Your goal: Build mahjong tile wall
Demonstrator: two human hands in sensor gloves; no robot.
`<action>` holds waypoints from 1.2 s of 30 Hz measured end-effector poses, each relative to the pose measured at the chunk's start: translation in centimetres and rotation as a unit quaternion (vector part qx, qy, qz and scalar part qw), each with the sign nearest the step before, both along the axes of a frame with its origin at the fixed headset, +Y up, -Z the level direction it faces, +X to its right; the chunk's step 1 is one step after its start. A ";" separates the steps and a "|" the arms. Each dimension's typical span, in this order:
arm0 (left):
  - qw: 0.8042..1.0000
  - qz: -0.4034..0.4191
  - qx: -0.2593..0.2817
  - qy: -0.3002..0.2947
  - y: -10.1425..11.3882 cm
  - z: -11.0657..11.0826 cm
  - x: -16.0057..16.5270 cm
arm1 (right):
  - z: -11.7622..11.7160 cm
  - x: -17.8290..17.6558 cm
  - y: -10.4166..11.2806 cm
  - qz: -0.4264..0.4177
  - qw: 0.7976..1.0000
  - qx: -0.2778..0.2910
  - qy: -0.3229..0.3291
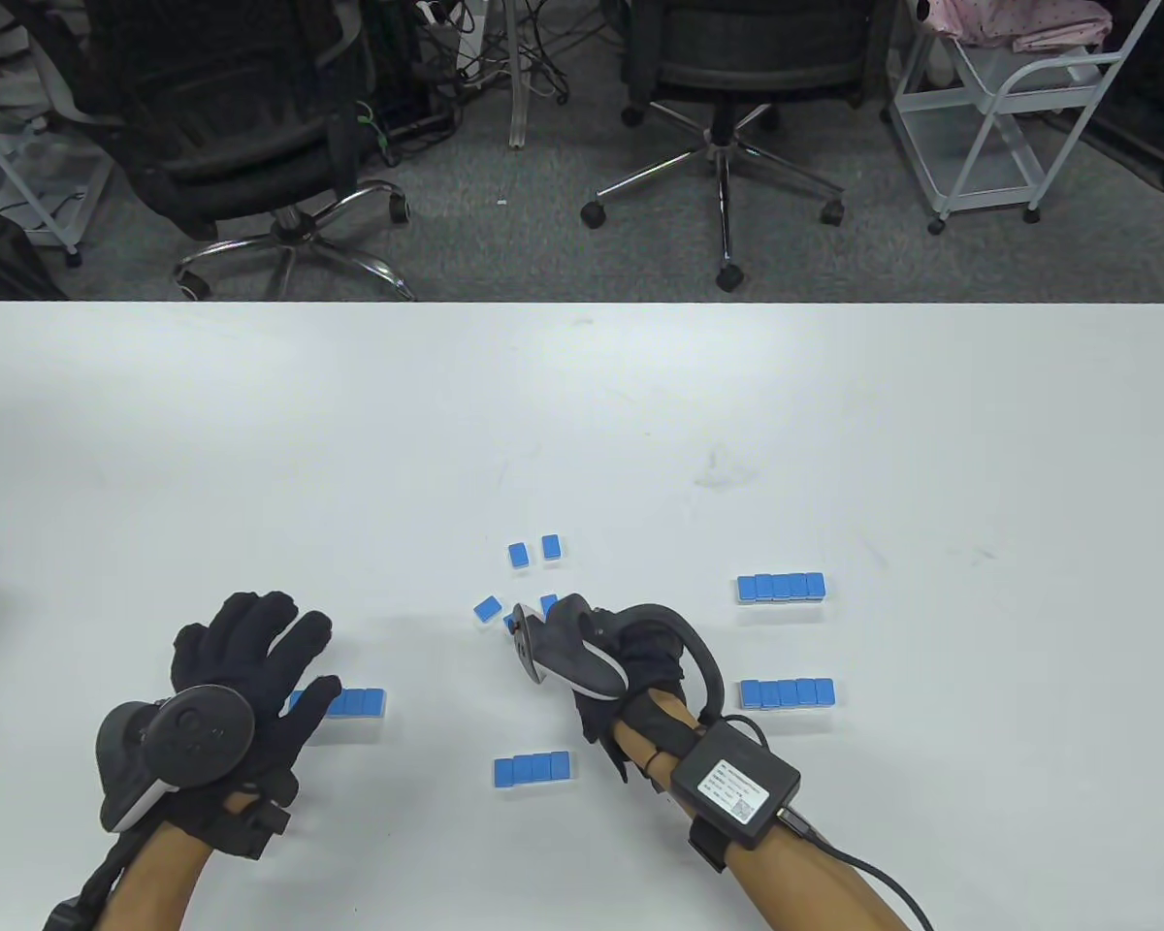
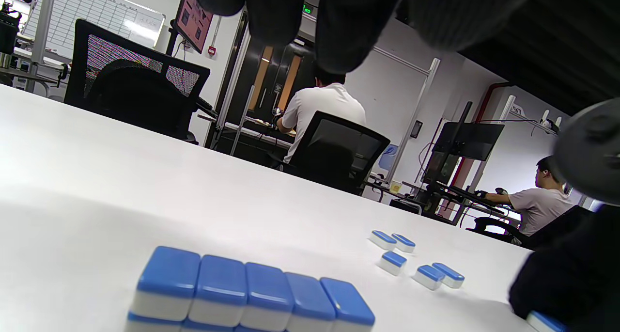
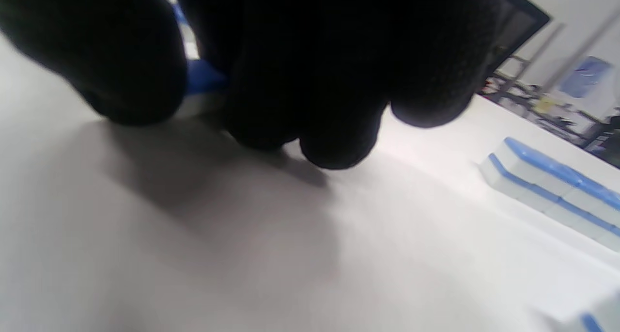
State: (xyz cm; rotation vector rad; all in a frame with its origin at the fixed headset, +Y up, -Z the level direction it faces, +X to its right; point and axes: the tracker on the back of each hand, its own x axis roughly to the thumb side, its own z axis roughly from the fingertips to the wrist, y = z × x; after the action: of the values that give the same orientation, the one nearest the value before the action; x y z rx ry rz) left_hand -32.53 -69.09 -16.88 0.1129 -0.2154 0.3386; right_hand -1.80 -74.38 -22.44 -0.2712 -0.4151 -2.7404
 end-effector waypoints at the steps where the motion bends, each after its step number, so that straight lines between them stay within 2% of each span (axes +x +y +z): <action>1: 1.000 0.000 -0.002 0.000 -0.1 0.0 0.0 | 1.3 0.3 0.2 -0.011 1.000 -0.013 0.015; 3: 1.000 0.001 -0.005 0.001 -0.1 0.0 0.0 | 3.2 0.7 0.4 -0.050 0.997 -0.046 0.036; 5: 1.000 0.002 -0.007 0.002 -0.1 0.0 0.0 | 4.1 0.9 0.2 -0.094 0.992 -0.073 0.040; 10: 1.000 0.001 -0.011 0.001 -0.2 0.1 0.1 | 5.6 0.9 -0.1 -0.108 0.991 -0.041 0.067; 19: 1.000 0.002 -0.016 0.003 -0.3 0.1 0.2 | 6.3 0.7 -0.2 -0.109 0.990 -0.011 0.084; 36: 1.000 0.003 -0.023 0.001 -0.4 0.2 0.3 | 6.7 0.5 -0.4 -0.112 0.989 -0.001 0.098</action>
State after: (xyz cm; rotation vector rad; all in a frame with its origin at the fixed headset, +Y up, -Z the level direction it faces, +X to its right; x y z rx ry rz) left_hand -32.27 -69.50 -16.65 0.0692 -0.2047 0.3491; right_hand -1.26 -74.75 -15.74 -0.6179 -0.3507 -2.8934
